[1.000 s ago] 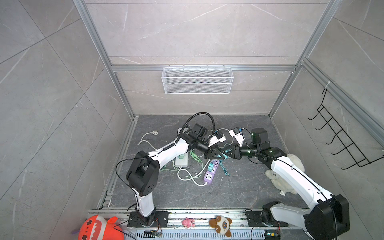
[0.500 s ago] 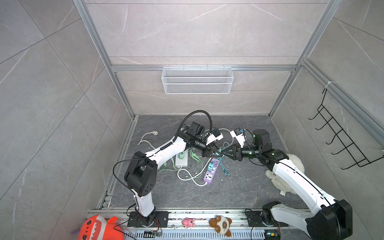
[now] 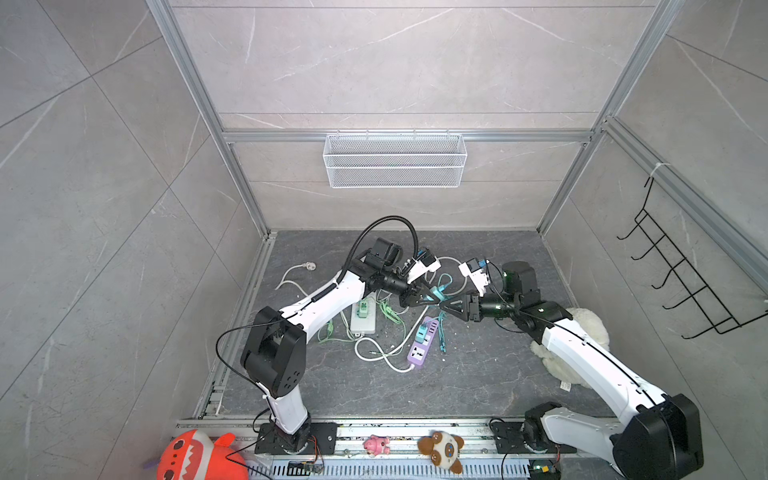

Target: Insert the plug

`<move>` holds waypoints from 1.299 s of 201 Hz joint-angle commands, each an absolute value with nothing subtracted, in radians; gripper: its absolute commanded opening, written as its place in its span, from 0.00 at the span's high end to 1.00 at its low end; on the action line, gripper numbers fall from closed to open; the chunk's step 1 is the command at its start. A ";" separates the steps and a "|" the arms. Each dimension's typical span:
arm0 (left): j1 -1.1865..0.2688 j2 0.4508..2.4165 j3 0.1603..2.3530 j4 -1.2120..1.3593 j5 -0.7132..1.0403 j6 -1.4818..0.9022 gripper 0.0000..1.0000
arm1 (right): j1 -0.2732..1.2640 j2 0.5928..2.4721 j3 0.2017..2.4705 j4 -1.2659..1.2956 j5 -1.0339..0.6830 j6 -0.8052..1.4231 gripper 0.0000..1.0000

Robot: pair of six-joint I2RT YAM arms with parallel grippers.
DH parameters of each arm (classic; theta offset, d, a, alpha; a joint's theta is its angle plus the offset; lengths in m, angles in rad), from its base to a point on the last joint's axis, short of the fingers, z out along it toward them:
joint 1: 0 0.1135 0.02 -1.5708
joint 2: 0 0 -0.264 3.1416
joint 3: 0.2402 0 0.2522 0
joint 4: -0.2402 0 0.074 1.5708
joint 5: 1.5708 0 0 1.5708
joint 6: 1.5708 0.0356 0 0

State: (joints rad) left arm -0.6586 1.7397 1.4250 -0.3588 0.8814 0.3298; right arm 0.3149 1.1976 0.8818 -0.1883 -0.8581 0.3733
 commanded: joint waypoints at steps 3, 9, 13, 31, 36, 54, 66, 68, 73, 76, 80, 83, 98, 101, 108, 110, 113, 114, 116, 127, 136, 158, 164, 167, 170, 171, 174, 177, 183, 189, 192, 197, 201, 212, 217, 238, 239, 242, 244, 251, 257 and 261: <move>-0.711 1.689 1.422 -0.313 0.781 0.317 1.00 | 0.311 1.208 0.925 -0.110 -0.761 0.601 0.47; -0.714 1.686 1.417 -0.308 0.765 0.312 1.00 | 0.311 1.206 0.933 -0.134 -0.736 0.614 0.47; -0.716 1.684 1.411 -0.302 0.760 0.308 1.00 | 0.312 1.207 0.936 -0.152 -0.716 0.624 0.47; -0.718 1.668 1.382 -0.262 0.754 0.297 1.00 | 0.312 1.219 0.946 -0.177 -0.674 0.684 0.47; -0.718 1.666 1.377 -0.253 0.753 0.295 1.00 | 0.312 1.226 0.949 -0.188 -0.671 0.705 0.47; -0.719 1.664 1.379 -0.249 0.738 0.291 1.00 | 0.319 1.231 0.921 -0.142 -0.660 0.773 0.46; -0.722 1.661 1.375 -0.236 0.715 0.288 1.00 | 0.326 1.238 0.920 -0.156 -0.648 0.804 0.46; -0.724 1.660 1.375 -0.234 0.712 0.288 1.00 | 0.328 1.240 0.920 -0.164 -0.640 0.805 0.45; -0.725 1.658 1.374 -0.233 0.712 0.288 1.00 | 0.332 1.241 0.923 -0.182 -0.626 0.806 0.45; -0.726 1.657 1.373 -0.229 0.709 0.289 1.00 | 0.335 1.243 0.924 -0.191 -0.619 0.811 0.45; -0.727 1.656 1.370 -0.224 0.702 0.288 1.00 | 0.336 1.243 0.922 -0.200 -0.611 0.817 0.45; -0.729 1.654 1.368 -0.219 0.695 0.288 1.00 | 0.336 1.241 0.919 -0.203 -0.606 0.821 0.44; -0.732 1.648 1.360 -0.204 0.665 0.288 1.00 | 0.339 1.233 0.915 -0.233 -0.577 0.829 0.44; -0.732 1.648 1.358 -0.201 0.659 0.288 1.00 | 0.340 1.231 0.914 -0.235 -0.573 0.832 0.44; -0.733 1.646 1.355 -0.194 0.645 0.287 1.00 | 0.342 1.223 0.909 -0.237 -0.568 0.837 0.44; -0.733 1.646 1.354 -0.194 0.643 0.287 1.00 | 0.344 1.221 0.909 -0.240 -0.567 0.838 0.44; -0.733 1.646 1.354 -0.191 0.638 0.288 1.00 | 0.345 1.220 0.909 -0.243 -0.565 0.838 0.44; -0.734 1.646 1.354 -0.191 0.636 0.288 1.00 | 0.346 1.220 0.910 -0.244 -0.565 0.838 0.44; -0.733 1.646 1.354 -0.191 0.633 0.288 1.00 | 0.346 1.219 0.910 -0.246 -0.566 0.838 0.44; -0.734 1.650 1.357 -0.193 0.618 0.287 1.00 | 0.354 1.213 0.916 -0.268 -0.558 0.835 0.44; -0.735 1.651 1.357 -0.195 0.611 0.290 1.00 | 0.358 1.211 0.919 -0.278 -0.559 0.829 0.44; -0.735 1.659 1.359 -0.193 0.606 0.293 1.00 | 0.363 1.216 0.905 -0.230 -0.593 0.858 0.44; -0.735 1.663 1.361 -0.195 0.606 0.295 1.00 | 0.367 1.218 0.907 -0.226 -0.594 0.862 0.44; -0.736 1.664 1.361 -0.196 0.606 0.296 1.00 | 0.369 1.220 0.909 -0.227 -0.594 0.862 0.44; -0.735 1.666 1.362 -0.195 0.605 0.295 1.00 | 0.371 1.221 0.909 -0.227 -0.596 0.863 0.44; -0.736 1.666 1.361 -0.195 0.604 0.296 1.00 | 0.371 1.221 0.910 -0.227 -0.596 0.864 0.44; -0.735 1.666 1.362 -0.196 0.600 0.296 1.00 | 0.372 1.222 0.910 -0.224 -0.599 0.866 0.44; -0.736 1.667 1.361 -0.196 0.599 0.295 1.00 | 0.371 1.221 0.910 -0.220 -0.601 0.869 0.44; -0.736 1.667 1.361 -0.195 0.595 0.296 1.00 | 0.377 1.222 0.910 -0.220 -0.603 0.870 0.44; -0.736 1.667 1.361 -0.195 0.591 0.296 1.00 | 0.379 1.223 0.911 -0.226 -0.604 0.868 0.44; -0.736 1.667 1.359 -0.194 0.589 0.296 1.00 | 0.380 1.223 0.912 -0.227 -0.604 0.868 0.44; -0.736 1.667 1.357 -0.189 0.585 0.296 1.00 | 0.379 1.224 0.910 -0.224 -0.606 0.870 0.44; -0.735 1.666 1.357 -0.187 0.583 0.297 1.00 | 0.380 1.224 0.908 -0.222 -0.608 0.870 0.44; -0.735 1.664 1.359 -0.184 0.580 0.297 1.00 | 0.383 1.231 0.902 -0.211 -0.620 0.872 0.45; -0.736 1.664 1.359 -0.181 0.580 0.298 1.00 | 0.384 1.235 0.901 -0.203 -0.624 0.875 0.45; -0.737 1.664 1.362 -0.182 0.581 0.301 1.00 | 0.391 1.248 0.888 -0.168 -0.633 0.886 0.48; -0.737 1.664 1.362 -0.182 0.581 0.301 1.00 | 0.390 1.249 0.888 -0.166 -0.633 0.887 0.48; -0.737 1.665 1.364 -0.183 0.581 0.303 1.00 | 0.392 1.250 0.886 -0.162 -0.634 0.889 0.49; -0.736 1.664 1.364 -0.183 0.581 0.303 1.00 | 0.392 1.250 0.885 -0.158 -0.635 0.891 0.49; -0.738 1.664 1.361 -0.184 0.576 0.304 1.00 | 0.394 1.256 0.881 -0.142 -0.646 0.898 0.50; -0.738 1.663 1.361 -0.183 0.570 0.305 1.00 | 0.395 1.259 0.880 -0.133 -0.649 0.902 0.51; -0.739 1.664 1.362 -0.183 0.568 0.307 1.00 | 0.397 1.261 0.881 -0.131 -0.649 0.902 0.51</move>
State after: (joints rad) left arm -0.7357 1.6981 1.3476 -0.2356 0.5747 0.2974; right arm 0.3779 1.2385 0.9012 -0.1772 -0.6060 0.8806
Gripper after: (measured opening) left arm 0.297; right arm 0.502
